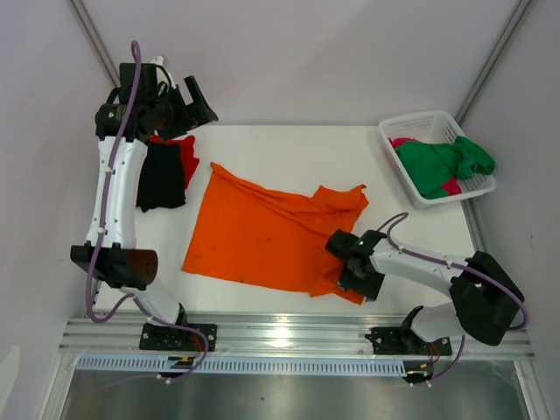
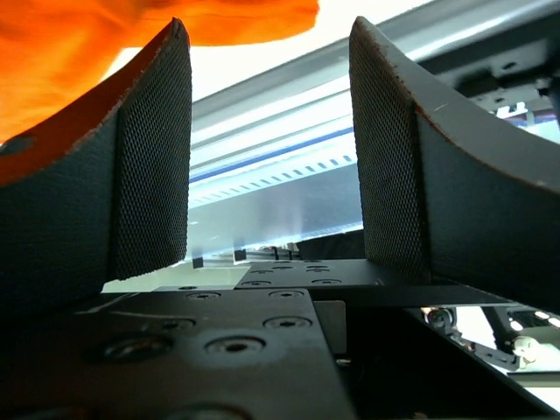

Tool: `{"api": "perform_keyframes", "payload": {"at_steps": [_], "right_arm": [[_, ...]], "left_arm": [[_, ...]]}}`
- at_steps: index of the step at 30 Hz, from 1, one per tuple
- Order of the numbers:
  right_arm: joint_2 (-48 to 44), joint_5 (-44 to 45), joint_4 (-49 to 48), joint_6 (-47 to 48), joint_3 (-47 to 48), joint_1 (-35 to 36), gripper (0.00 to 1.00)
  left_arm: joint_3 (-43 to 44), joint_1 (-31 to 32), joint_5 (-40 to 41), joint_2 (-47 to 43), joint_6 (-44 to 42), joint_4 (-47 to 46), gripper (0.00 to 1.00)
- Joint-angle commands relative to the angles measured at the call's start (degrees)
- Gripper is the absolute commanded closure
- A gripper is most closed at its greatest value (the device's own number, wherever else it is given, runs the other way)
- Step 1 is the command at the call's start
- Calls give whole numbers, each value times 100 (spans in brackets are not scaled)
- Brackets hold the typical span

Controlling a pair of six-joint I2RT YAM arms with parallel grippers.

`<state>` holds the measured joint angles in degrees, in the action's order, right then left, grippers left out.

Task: Fold and stack the t-shirts
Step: Flatten out the tshirt

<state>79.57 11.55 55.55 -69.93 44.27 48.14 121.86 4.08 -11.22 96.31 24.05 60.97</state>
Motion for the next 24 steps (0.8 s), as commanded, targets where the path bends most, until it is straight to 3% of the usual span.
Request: {"api": "perform_keyframes", "payload": {"at_steps": [1, 10, 16, 24], "right_arm": [[-284, -100, 605, -266, -146, 2, 37], [-1013, 207, 800, -671, -130, 29, 37], [-627, 681, 774, -399, 538, 134, 35], [576, 489, -570, 445, 802, -68, 33]], "left_arm": [[303, -109, -169, -139, 91, -59, 0], [268, -170, -249, -69, 135, -94, 0], [241, -170, -266, -7, 126, -94, 0], [268, -197, -328, -42, 126, -85, 0]]}}
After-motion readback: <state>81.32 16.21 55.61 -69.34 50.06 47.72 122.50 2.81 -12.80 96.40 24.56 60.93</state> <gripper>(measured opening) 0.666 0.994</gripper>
